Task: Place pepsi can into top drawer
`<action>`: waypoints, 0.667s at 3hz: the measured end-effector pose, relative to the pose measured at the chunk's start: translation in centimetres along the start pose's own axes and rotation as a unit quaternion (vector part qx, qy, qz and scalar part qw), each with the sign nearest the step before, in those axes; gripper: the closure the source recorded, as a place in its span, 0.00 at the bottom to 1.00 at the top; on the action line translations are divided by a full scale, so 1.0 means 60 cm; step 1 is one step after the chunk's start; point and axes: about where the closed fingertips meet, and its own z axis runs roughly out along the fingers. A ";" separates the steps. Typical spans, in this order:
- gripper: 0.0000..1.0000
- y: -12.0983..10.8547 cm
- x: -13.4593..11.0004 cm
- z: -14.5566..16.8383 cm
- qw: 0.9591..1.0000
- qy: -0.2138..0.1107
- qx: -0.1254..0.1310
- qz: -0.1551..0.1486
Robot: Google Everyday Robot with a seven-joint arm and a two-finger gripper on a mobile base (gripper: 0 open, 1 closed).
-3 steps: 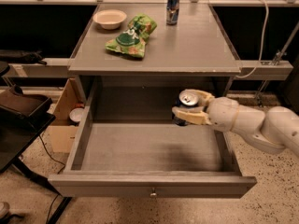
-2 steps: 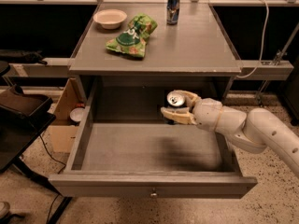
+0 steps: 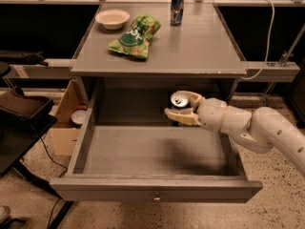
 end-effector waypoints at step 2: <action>1.00 0.072 0.123 0.087 0.990 0.055 -0.108 0.076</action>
Offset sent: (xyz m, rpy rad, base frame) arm -0.0054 0.0843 -0.1213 -0.1052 0.3063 0.2844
